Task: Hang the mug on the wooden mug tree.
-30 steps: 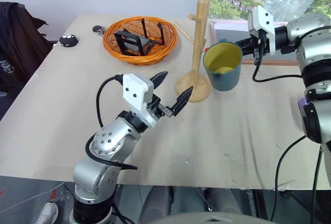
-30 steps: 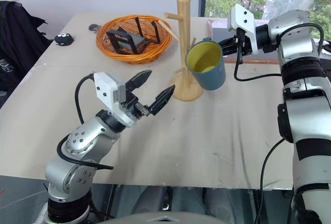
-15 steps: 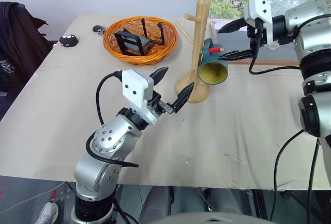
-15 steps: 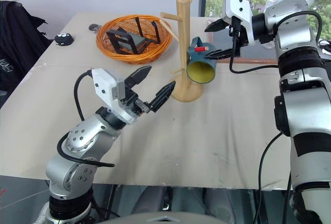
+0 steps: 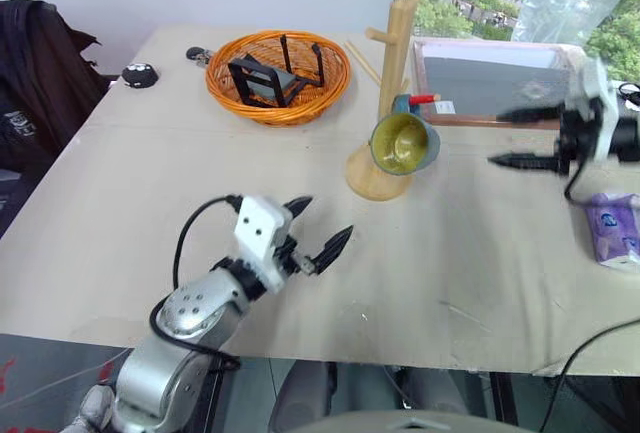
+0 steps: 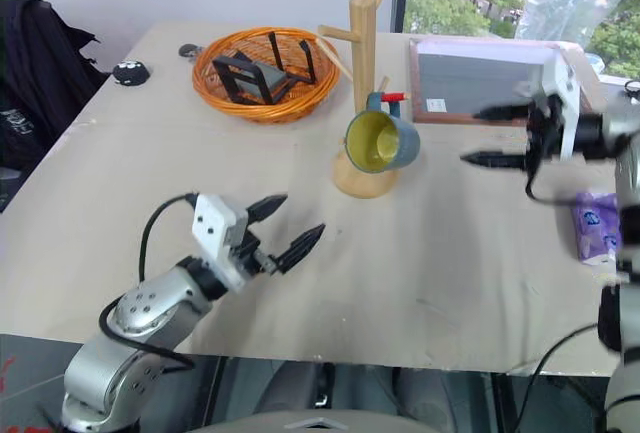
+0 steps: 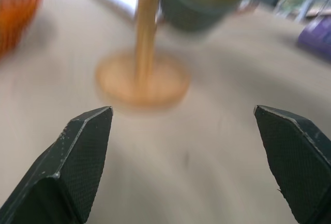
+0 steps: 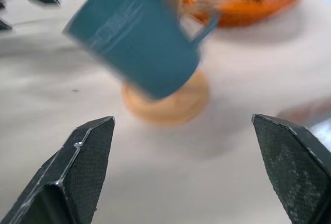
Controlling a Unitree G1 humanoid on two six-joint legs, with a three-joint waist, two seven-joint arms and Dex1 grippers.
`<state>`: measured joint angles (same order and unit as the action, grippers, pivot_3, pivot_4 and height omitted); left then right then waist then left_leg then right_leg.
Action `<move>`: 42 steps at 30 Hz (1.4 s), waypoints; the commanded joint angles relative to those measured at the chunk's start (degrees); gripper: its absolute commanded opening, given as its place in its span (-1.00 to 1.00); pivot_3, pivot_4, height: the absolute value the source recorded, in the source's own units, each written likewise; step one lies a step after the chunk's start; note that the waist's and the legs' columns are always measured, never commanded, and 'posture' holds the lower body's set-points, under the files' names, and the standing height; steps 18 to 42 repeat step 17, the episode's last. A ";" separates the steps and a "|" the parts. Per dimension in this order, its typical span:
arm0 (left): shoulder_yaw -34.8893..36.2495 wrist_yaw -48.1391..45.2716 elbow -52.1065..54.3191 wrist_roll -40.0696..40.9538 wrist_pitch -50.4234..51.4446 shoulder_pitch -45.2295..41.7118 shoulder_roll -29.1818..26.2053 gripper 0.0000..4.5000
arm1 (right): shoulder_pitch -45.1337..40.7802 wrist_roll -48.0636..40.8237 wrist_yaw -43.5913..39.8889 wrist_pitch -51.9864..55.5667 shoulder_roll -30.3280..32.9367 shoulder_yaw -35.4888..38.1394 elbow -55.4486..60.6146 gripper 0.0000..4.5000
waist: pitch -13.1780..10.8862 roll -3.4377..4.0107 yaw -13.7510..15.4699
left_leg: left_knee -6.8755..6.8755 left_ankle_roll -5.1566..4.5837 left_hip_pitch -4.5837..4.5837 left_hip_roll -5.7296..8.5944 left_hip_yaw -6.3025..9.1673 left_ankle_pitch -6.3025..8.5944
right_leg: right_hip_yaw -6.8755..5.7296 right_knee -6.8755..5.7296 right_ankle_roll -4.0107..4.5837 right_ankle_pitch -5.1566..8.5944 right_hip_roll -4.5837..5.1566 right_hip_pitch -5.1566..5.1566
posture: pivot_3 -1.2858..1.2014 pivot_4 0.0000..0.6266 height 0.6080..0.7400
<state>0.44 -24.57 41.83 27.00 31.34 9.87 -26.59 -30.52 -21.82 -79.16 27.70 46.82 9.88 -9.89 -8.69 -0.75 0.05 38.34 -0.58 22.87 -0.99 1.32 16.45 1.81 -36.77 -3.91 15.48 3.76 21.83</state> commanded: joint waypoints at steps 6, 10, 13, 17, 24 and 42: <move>3.80 -7.64 -3.84 -1.48 -8.50 7.54 -3.45 1.00 | 42.16 -1.80 28.55 -4.39 -22.84 10.53 36.03 0.91 | 0.10 0.19 0.37 | 0.02 -0.20 -0.25 0.12 0.08 0.11 | -0.05 -0.07 0.01 0.01 -0.19 -0.16 | 0.03 -0.52 0.95; 4.09 -9.19 -5.55 -1.57 -10.53 9.25 -3.31 1.00 | 49.56 -0.73 34.48 -7.73 -28.20 8.54 40.06 0.96 | 0.19 0.04 -0.49 | 0.06 -0.20 -0.59 0.20 -0.01 0.11 | 0.05 -0.07 0.00 0.02 -0.17 -0.37 | 0.03 -0.52 0.95; 4.34 -9.81 -6.94 -1.91 -11.42 9.49 -3.31 1.00 | 53.33 3.23 36.80 -14.04 -29.82 6.73 38.55 0.96 | 0.20 -0.02 -0.72 | -0.02 -0.20 -0.91 0.19 0.00 0.12 | 0.05 -0.04 0.01 0.04 -0.18 -0.64 | 0.03 -0.52 0.95; 4.22 -9.73 -7.54 -2.55 -10.60 8.89 -3.84 1.00 | 55.66 3.59 37.34 -17.60 -29.36 5.60 37.30 0.96 | 0.19 0.00 -0.57 | -0.08 -0.20 -0.90 0.18 0.05 0.12 | 0.01 -0.03 0.05 0.08 -0.19 -0.64 | 0.03 -0.52 0.95; 4.22 -9.73 -7.54 -2.55 -10.60 8.89 -3.84 1.00 | 55.66 3.59 37.34 -17.60 -29.36 5.60 37.30 0.96 | 0.19 0.00 -0.57 | -0.08 -0.20 -0.90 0.18 0.05 0.12 | 0.01 -0.03 0.05 0.08 -0.19 -0.64 | 0.03 -0.52 0.95; 4.22 -9.73 -7.54 -2.55 -10.60 8.89 -3.84 1.00 | 55.66 3.59 37.34 -17.60 -29.36 5.60 37.30 0.96 | 0.19 0.00 -0.57 | -0.08 -0.20 -0.90 0.18 0.05 0.12 | 0.01 -0.03 0.05 0.08 -0.19 -0.64 | 0.03 -0.52 0.95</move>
